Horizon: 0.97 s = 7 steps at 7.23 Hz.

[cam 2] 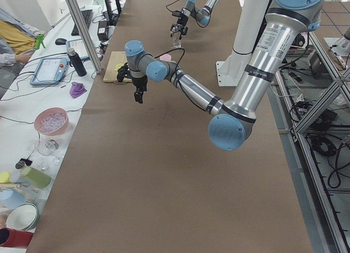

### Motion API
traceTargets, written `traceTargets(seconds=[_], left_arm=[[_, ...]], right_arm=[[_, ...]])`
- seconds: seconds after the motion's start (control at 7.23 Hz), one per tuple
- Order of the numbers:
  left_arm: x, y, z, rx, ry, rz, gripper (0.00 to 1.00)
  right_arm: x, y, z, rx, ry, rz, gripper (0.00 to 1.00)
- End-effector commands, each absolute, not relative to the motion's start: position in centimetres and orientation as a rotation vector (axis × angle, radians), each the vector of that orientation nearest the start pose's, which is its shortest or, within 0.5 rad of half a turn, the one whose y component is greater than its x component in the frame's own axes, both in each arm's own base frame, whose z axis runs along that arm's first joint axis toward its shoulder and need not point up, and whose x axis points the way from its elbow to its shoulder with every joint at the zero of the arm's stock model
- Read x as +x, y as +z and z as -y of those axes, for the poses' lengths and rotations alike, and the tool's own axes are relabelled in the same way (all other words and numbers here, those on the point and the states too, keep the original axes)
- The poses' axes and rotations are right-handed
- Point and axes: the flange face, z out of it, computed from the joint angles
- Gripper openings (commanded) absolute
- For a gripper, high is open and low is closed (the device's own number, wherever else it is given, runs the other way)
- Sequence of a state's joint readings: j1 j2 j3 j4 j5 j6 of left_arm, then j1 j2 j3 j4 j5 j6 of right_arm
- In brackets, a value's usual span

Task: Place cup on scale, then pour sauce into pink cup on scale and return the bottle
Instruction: 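Grasp the sauce bottle neck with the right gripper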

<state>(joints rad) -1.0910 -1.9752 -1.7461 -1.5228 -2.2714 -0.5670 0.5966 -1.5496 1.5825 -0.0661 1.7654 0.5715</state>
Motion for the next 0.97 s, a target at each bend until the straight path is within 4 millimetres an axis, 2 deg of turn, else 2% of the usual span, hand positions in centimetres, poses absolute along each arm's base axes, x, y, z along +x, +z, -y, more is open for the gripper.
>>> traceTargets(seconds=[0.0, 0.14, 0.28, 0.42, 0.69, 0.83], left_arm=[[22.4, 35.0, 58.3, 0.097, 0.1, -0.845, 0.9], [22.3, 34.8, 58.2, 0.096, 0.098, -0.845, 0.9], [22.3, 34.8, 58.2, 0.093, 0.096, -0.841, 0.9], [22.3, 34.7, 58.2, 0.093, 0.097, -0.843, 0.9], [22.3, 34.9, 58.2, 0.092, 0.096, -0.841, 0.9], [22.3, 34.8, 58.2, 0.092, 0.097, -0.843, 0.9]], right_arm=[[-35.3, 50.8, 36.8, 1.059, -0.472, 1.245, 0.97], [-35.1, 51.2, 36.7, 1.074, -0.472, 1.253, 0.94], [-35.5, 50.4, 37.2, 1.096, -0.453, 1.253, 0.92], [-35.5, 50.5, 37.5, 1.108, -0.439, 1.239, 0.91], [-35.7, 50.2, 37.6, 1.111, -0.432, 1.248, 0.68], [-36.3, 49.0, 38.3, 1.142, -0.405, 1.249, 0.64]])
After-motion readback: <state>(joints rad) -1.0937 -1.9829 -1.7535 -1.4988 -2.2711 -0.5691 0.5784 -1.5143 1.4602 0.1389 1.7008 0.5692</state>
